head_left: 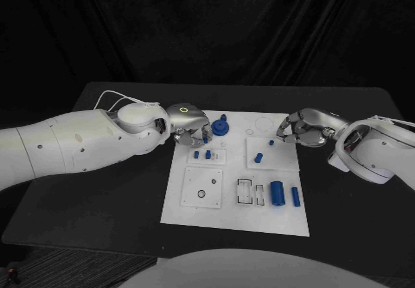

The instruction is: Assemble the parts on the task board

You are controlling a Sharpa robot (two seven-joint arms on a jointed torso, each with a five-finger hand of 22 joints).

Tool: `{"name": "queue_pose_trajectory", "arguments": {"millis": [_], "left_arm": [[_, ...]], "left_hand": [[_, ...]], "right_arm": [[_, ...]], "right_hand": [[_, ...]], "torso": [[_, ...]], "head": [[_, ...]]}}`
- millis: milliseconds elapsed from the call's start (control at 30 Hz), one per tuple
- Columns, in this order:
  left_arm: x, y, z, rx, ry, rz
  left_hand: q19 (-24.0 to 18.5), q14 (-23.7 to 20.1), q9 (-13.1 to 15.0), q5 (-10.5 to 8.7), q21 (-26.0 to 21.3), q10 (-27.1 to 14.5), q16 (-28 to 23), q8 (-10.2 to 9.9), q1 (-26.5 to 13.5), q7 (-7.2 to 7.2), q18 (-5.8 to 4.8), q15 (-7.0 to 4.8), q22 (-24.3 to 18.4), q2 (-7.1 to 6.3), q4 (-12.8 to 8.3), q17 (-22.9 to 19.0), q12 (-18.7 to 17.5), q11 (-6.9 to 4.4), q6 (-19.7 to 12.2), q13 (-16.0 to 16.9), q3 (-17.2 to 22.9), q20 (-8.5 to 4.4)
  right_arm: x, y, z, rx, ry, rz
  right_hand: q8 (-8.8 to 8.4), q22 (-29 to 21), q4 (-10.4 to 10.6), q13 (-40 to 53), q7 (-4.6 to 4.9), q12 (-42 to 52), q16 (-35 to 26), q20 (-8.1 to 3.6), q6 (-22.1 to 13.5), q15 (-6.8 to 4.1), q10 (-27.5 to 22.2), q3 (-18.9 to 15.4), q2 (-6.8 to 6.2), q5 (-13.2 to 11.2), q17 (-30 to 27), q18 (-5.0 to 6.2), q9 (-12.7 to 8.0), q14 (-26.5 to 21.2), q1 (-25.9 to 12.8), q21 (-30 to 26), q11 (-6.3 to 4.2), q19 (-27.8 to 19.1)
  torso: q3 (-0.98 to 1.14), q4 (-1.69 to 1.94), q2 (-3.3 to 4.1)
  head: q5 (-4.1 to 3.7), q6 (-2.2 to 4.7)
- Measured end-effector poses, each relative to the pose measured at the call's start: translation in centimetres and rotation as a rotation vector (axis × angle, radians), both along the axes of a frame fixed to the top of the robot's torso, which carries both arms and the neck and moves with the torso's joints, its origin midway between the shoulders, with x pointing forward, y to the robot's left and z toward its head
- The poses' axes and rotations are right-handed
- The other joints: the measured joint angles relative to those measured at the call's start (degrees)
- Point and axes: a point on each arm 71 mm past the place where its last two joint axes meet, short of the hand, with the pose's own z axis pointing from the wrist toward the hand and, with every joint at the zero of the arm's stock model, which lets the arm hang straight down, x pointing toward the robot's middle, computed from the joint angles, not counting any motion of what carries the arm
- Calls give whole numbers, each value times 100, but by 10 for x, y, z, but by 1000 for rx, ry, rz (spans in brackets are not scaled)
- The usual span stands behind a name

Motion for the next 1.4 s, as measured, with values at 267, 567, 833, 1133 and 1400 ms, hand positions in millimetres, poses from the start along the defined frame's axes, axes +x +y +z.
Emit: {"name": "queue_pose_trajectory", "arguments": {"millis": [267, 567, 833, 1133, 1400], "left_arm": [[1, -1, 0, 3, 3, 1], [2, -2, -1, 6, 6, 0], [4, -1, -4, 10, 11, 3], [5, 6, -7, 22, 16, 27], [6, 15, -6, 20, 6, 49]], "left_hand": [[0, -20, -4, 0, -23, 0, -35, 21, 0, 13, 0, -20, 0, 0, 0, -27, 0, 0, 12, 1, 0, 0], [-41, -41, -5, 0, -23, 0, -35, 21, 23, 13, 1, 0, 0, -23, -1, -56, -21, -1, 12, -11, 1, 0], [-83, -124, -82, -124, -145, -17, -129, -81, -39, -76, 0, -41, 0, -83, -16, -154, -122, -17, -224, -66, 17, 0], [-180, -236, -232, -383, -277, -79, -190, -117, -175, -324, 0, -30, 0, -218, -16, -278, -243, -32, -818, -110, 17, 15], [-185, -257, -345, -537, -346, -183, -192, -117, -251, -517, 0, -10, 0, -294, 94, -313, -285, 8, -1296, -85, -40, 21]], "right_arm": [[0, 0, 0, 0, 0, 0], [0, 0, 0, 0, 0, 0], [0, -1, 0, 0, 0, -1], [0, -2, 0, 0, 0, -3], [-1, -3, 0, -1, 0, -5]], "right_hand": [[0, 0, 0, 5, 0, -22, 0, 0, 0, 0, 0, 0, 0, 0, 0, 0, -5, 0, 0, 0, 0, 0], [0, -1, -24, 4, 0, -22, 0, 0, 0, 0, 0, 24, -1, 0, 0, 0, -4, 0, -1, 0, 1, 0], [0, -1, -24, 2, 0, -22, 0, 0, 0, 1, -9, 24, -1, 0, 0, 0, -4, -1, -1, 0, 9, 0], [0, -1, -24, 0, 0, -19, 0, 0, 0, 1, -9, 24, -1, 0, 0, 0, -10, -1, -1, 0, 9, 0], [0, -2, -30, 0, 0, -7, 0, 0, 0, 1, -9, 30, -6, 0, 0, 0, -9, -1, 4, 0, 9, 0]], "torso": [[0, -1, 0], [1, -3, -3], [1, -5, -3], [1, -5, -4], [-2, -7, -4]], "head": [[-9, 0], [-2, 0], [-21, 0], [-24, 0], [-26, 0]]}}
